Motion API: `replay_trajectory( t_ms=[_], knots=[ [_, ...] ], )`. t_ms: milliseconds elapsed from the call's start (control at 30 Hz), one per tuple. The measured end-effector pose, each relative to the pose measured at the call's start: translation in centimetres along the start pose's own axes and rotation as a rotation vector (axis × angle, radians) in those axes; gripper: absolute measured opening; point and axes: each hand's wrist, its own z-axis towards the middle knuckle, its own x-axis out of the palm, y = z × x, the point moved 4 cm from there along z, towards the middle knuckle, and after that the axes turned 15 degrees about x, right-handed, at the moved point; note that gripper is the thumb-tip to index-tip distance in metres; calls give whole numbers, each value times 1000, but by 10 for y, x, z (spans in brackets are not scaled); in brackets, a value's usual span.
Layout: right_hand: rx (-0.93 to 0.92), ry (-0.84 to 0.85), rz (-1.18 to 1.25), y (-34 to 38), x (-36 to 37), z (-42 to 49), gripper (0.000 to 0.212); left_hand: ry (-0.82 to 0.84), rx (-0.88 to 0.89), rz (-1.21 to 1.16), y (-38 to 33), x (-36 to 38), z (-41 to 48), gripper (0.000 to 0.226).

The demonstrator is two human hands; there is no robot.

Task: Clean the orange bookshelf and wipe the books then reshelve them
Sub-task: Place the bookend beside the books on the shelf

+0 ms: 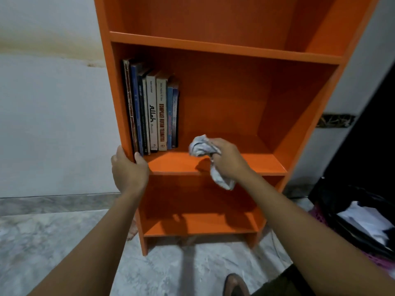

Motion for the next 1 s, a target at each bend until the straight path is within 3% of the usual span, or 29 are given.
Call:
replay_trajectory(
  t_ms=[233,367,533,633,733,867,1000],
  knots=[
    [451,-274,-224,-87,-75,57,34,23,-180,41,7,24,-26,74],
    [595,-204,9,-133,-74,100,38,-2,-202,93,8,39,-32,87],
    [571,-14,-273,-171,-50,166,59,2,-186,172,17,45,-33,90],
    [471,-20,-245,-170,-30,190,47,-9,-177,201,18,43,-32,88],
    [300,86,-256,-130,2,176,40,-16,-163,181,17,42,-35,81],
    [135,327,-288,-46,65,128,36,-40,-159,111,14,35,-34,56],
    [-8,243,-309,11,95,57,27,11,-157,-6,14,16,-28,43]
  ],
)
